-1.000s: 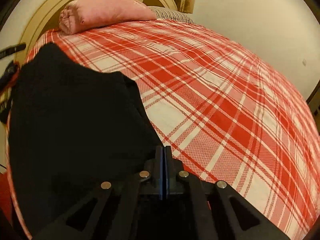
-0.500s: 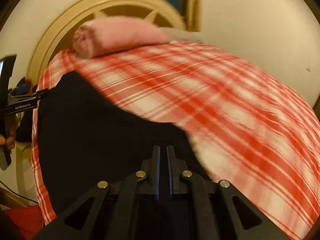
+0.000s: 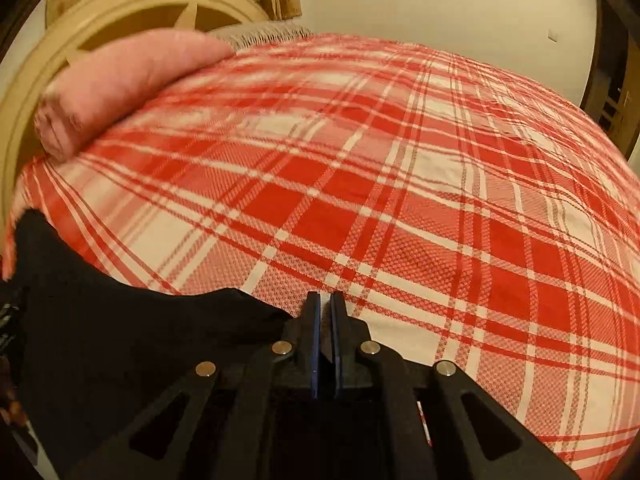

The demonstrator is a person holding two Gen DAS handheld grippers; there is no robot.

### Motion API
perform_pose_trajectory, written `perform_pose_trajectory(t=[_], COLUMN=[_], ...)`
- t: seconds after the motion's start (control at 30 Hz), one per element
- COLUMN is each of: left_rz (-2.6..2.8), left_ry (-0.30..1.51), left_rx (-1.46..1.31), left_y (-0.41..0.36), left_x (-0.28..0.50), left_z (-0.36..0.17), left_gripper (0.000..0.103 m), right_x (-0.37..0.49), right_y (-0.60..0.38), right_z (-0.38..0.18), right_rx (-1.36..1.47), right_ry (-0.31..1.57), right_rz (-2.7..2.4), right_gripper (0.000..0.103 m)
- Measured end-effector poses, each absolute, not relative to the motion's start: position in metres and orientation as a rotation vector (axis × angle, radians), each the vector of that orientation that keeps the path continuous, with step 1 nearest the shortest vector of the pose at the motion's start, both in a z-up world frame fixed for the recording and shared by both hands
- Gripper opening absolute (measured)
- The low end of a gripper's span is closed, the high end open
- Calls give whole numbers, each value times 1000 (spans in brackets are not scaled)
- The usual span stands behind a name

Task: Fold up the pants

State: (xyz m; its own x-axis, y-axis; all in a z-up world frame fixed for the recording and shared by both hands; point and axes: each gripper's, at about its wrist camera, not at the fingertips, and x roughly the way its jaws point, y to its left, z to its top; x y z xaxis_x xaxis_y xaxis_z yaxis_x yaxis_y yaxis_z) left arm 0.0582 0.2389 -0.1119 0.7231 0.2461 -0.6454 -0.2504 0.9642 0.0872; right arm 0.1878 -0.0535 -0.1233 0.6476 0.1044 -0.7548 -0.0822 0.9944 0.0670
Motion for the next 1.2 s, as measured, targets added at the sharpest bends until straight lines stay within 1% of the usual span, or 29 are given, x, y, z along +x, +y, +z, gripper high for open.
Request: perform_pose_trajectory(t=[0.03, 0.1, 0.2, 0.27, 0.33, 0.37, 0.57, 0.63, 0.77, 0.8, 0.83, 0.87, 1.0, 1.1, 1.2], left_rz=[271, 265, 257, 240, 204, 184, 16, -33, -133, -147, -161, -167, -157, -148, -148], left_ry=[714, 719, 709, 684, 653, 648, 622, 638, 676, 684, 695, 698, 754, 808, 797], left_rx=[-7, 16, 50, 52, 60, 62, 138, 152, 176, 184, 202, 218, 250, 238, 212], left_y=[239, 237, 232, 228, 216, 210, 143, 120, 72, 64, 53, 46, 31, 29, 33], left_x=[59, 58, 45, 38, 29, 28, 18, 16, 8, 6, 4, 1, 0, 1, -2], left_z=[-112, -109, -96, -87, -74, -70, -56, -58, -65, -67, -72, -75, -94, -108, -109], left_gripper=[103, 103, 103, 103, 103, 103, 103, 103, 103, 103, 103, 103, 103, 103, 103], right_x=[183, 163, 121, 83, 47, 29, -57, -76, -82, -81, -83, -79, -64, -48, -36], right_y=[-59, -72, -95, -118, -146, -165, -278, -296, -292, -292, -295, -297, -290, -269, -246], right_z=[-118, -100, -72, -59, -57, -58, -68, -65, -63, -63, -65, -69, -86, -100, -112], right_rx=[63, 123, 165, 161, 145, 146, 166, 164, -2, -39, -56, -60, -63, -132, -173], right_ry=[825, 736, 693, 665, 673, 677, 754, 757, 790, 796, 801, 821, 856, 878, 908], right_rz=[113, 82, 67, 38, -25, -73, -327, -345, -325, -308, -287, -242, -104, -46, 73], right_gripper=[7, 7, 8, 20, 62, 67, 67, 67, 67, 60, 51, 49, 49, 49, 47])
